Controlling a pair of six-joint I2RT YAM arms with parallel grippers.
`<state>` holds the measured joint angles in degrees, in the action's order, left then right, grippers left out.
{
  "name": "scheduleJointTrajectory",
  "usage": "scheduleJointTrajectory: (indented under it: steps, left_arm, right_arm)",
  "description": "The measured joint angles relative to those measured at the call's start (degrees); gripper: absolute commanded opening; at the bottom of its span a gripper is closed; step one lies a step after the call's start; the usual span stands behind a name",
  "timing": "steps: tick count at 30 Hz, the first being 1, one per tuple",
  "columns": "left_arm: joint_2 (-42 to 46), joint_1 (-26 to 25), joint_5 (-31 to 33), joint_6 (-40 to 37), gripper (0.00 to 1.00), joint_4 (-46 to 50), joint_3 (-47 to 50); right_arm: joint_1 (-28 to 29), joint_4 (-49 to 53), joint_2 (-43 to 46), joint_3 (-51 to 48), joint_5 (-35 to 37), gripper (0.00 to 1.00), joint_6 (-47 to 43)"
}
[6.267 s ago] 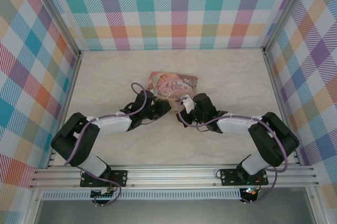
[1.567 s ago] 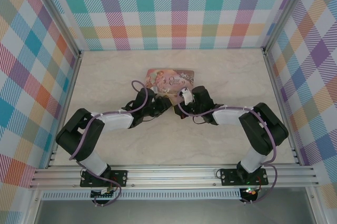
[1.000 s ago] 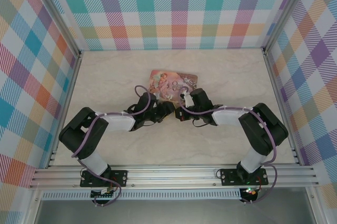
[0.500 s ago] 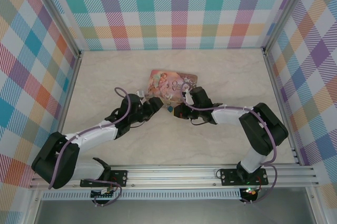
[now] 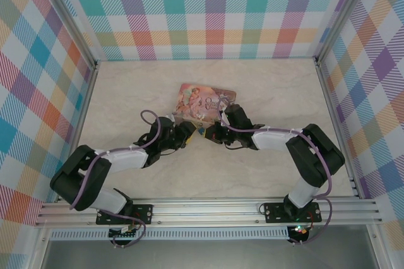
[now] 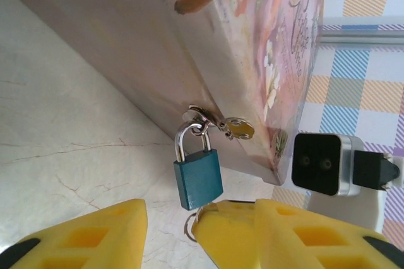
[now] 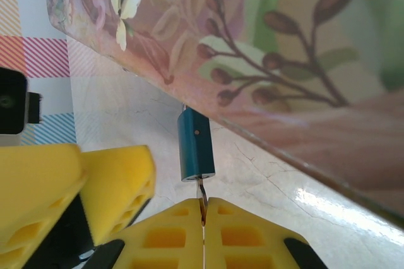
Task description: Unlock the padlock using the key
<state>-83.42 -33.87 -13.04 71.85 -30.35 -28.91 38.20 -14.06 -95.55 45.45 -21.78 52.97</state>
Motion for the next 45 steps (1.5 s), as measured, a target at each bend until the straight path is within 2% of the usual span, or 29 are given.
scheduleJointTrajectory:
  steps: [7, 16, 21, 29, 32, 39, 45]
  left_arm:
    - [-5.57, -1.16, -0.63, 3.52, 0.41, -5.75, -0.07]
    - [-10.64, -1.66, -0.94, 6.82, 0.31, -12.04, -1.01]
    - [-11.78, -2.16, -0.39, 8.13, 0.28, -13.81, -1.31]
    - [-12.52, -2.38, 0.28, 9.35, 0.18, -15.13, -1.31]
    - [-12.52, -2.38, 0.55, 9.42, 0.18, -15.1, -1.31]
    - [-12.52, -2.49, 0.74, 9.62, 0.24, -15.15, -1.31]
    - [-12.83, -2.49, 0.94, 9.6, 0.25, -15.74, -1.31]
  right_arm:
    - [0.15, 0.02, 0.0, 0.11, 0.0, 0.08, 1.6]
    - [0.2, 0.0, 0.0, 0.11, 0.0, 0.08, 2.25]
    - [0.42, 0.0, 0.0, 0.13, 0.02, 0.08, 2.38]
    - [0.42, -0.04, 0.0, 0.13, 0.57, 0.08, 3.02]
    - [0.42, -0.04, 0.0, 0.13, 0.74, 0.08, 3.08]
    - [0.42, -0.02, 0.0, 0.13, 0.72, 0.08, 3.15]
    - [0.42, -0.02, 0.0, 0.15, 0.87, 0.08, 3.15]
